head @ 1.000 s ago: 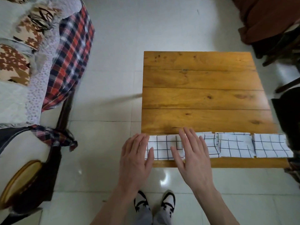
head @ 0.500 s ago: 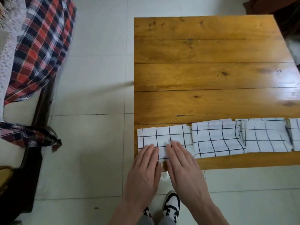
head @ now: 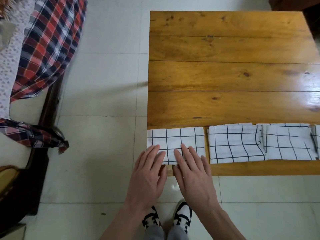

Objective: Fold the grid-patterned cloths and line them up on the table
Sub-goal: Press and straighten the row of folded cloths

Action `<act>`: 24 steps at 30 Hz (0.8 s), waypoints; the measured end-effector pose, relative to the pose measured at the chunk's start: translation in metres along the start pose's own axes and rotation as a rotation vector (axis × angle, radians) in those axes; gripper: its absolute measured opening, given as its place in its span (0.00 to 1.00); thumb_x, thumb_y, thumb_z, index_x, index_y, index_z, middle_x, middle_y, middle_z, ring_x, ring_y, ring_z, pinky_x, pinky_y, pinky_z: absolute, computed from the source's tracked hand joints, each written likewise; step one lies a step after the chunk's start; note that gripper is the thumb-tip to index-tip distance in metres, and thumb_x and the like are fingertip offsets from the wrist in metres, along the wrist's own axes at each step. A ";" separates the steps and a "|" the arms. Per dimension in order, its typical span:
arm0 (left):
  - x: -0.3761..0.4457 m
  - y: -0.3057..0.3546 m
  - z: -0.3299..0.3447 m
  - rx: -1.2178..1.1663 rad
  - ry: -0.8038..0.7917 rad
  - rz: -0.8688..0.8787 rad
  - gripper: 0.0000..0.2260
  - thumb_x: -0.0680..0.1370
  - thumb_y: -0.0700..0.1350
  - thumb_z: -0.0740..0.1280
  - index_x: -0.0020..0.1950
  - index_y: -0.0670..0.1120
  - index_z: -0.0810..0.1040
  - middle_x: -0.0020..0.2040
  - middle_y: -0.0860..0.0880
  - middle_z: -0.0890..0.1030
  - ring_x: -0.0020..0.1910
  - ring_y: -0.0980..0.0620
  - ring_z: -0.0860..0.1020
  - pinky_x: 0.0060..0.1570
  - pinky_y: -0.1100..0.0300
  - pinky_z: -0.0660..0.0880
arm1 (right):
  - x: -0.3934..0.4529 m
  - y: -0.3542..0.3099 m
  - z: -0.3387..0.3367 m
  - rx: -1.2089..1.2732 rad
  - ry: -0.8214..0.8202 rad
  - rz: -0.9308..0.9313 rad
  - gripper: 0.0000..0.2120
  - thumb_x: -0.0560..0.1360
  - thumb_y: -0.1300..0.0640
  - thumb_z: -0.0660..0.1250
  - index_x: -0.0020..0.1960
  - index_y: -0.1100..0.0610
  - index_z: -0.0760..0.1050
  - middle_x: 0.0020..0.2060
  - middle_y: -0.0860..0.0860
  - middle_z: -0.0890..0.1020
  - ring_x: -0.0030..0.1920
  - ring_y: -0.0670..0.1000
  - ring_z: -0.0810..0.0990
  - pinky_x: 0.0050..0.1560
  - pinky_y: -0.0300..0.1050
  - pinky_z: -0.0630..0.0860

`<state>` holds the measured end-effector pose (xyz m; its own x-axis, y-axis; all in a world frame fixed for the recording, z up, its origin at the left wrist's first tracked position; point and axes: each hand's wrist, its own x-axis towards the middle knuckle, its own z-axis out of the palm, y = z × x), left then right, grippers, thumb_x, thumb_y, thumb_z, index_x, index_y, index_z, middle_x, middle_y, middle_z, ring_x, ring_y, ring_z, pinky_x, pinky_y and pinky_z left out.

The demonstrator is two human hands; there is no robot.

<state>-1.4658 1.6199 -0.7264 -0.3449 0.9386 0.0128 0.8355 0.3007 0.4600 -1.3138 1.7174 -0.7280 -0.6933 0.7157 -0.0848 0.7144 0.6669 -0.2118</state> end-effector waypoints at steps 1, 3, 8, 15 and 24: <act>0.000 0.000 0.000 -0.018 0.010 -0.018 0.19 0.85 0.47 0.62 0.75 0.43 0.74 0.79 0.47 0.69 0.82 0.51 0.61 0.75 0.46 0.68 | 0.000 -0.002 0.000 0.003 0.000 0.010 0.25 0.87 0.45 0.50 0.80 0.51 0.68 0.81 0.51 0.66 0.82 0.54 0.62 0.77 0.62 0.59; -0.002 0.002 0.000 -0.053 0.024 -0.043 0.19 0.85 0.46 0.62 0.76 0.43 0.73 0.80 0.46 0.67 0.82 0.49 0.61 0.74 0.46 0.69 | 0.000 -0.004 -0.001 0.026 0.005 0.025 0.25 0.87 0.45 0.49 0.80 0.50 0.66 0.81 0.51 0.65 0.83 0.54 0.60 0.78 0.64 0.60; -0.006 0.009 0.004 -0.066 0.035 -0.100 0.22 0.85 0.48 0.61 0.79 0.43 0.70 0.83 0.46 0.61 0.83 0.47 0.59 0.75 0.45 0.69 | -0.008 -0.002 -0.009 0.076 0.058 0.163 0.26 0.86 0.44 0.54 0.80 0.52 0.67 0.81 0.51 0.65 0.82 0.54 0.60 0.79 0.57 0.61; -0.002 0.015 0.013 -0.067 0.017 -0.157 0.22 0.86 0.50 0.58 0.79 0.44 0.69 0.84 0.45 0.57 0.84 0.46 0.52 0.77 0.45 0.67 | -0.018 0.005 -0.003 0.110 0.043 0.211 0.28 0.86 0.42 0.52 0.80 0.55 0.67 0.81 0.54 0.66 0.82 0.59 0.59 0.77 0.59 0.67; 0.011 0.015 0.013 -0.063 0.025 -0.170 0.22 0.85 0.48 0.61 0.79 0.43 0.70 0.84 0.45 0.60 0.84 0.49 0.53 0.76 0.44 0.68 | -0.007 0.008 -0.001 0.132 0.051 0.197 0.28 0.86 0.43 0.54 0.80 0.57 0.67 0.80 0.56 0.66 0.81 0.57 0.62 0.77 0.57 0.68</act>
<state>-1.4516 1.6367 -0.7309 -0.4898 0.8705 -0.0483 0.7362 0.4427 0.5119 -1.3030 1.7176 -0.7277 -0.5333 0.8412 -0.0886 0.8147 0.4826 -0.3214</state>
